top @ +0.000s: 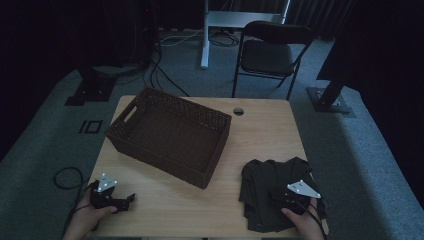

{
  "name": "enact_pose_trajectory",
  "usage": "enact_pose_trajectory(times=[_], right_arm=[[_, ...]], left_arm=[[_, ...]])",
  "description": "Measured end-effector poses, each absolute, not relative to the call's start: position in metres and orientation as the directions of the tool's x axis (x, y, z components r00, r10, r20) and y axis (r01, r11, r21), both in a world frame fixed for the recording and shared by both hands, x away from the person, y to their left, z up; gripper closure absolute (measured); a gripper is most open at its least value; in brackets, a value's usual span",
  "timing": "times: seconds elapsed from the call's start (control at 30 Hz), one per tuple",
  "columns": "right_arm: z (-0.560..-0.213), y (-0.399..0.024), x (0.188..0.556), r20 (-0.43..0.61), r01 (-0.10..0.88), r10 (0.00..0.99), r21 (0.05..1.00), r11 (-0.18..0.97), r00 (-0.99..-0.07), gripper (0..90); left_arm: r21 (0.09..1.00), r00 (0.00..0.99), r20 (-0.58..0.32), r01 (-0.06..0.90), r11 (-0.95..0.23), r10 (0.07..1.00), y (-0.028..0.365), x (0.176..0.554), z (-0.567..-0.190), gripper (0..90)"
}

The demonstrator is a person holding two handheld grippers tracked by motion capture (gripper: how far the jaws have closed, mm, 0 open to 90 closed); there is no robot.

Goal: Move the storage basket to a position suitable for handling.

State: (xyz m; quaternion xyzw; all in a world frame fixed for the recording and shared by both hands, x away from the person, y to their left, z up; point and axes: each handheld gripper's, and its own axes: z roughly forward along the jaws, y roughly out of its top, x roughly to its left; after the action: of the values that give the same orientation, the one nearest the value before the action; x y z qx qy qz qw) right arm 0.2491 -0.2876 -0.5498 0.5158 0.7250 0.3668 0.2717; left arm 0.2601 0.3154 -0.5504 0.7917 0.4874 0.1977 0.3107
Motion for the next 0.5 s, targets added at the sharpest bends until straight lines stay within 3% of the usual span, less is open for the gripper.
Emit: enact_pose_trajectory(times=[0.2,0.23,0.33,0.37,0.5], right_arm=[[-0.549,-0.288,0.248,-0.012,0.541,0.946,0.818,0.195,-0.323,12.6],[-0.548,-0.287,0.247,-0.027,0.528,0.946,0.824,0.204,-0.323,12.6],[-0.546,-0.286,0.248,-0.036,0.529,0.946,0.822,0.211,-0.322,12.5],[-0.542,-0.284,0.248,-0.048,0.526,0.947,0.822,0.219,-0.319,12.5],[-0.533,-0.28,0.25,-0.038,0.512,0.948,0.835,0.203,-0.315,12.5]], left_arm=[[0.696,0.421,0.009,0.649,-0.308,0.907,0.318,0.262,-0.55,2.1],[0.693,0.406,0.013,0.655,-0.301,0.914,0.319,0.263,-0.548,8.8],[0.687,0.4,0.033,0.656,-0.312,0.916,0.32,0.265,-0.545,13.4],[0.683,0.383,0.06,0.657,-0.318,0.922,0.322,0.266,-0.541,13.7],[0.707,0.377,0.021,0.649,-0.281,0.926,0.325,0.269,-0.532,13.7]])
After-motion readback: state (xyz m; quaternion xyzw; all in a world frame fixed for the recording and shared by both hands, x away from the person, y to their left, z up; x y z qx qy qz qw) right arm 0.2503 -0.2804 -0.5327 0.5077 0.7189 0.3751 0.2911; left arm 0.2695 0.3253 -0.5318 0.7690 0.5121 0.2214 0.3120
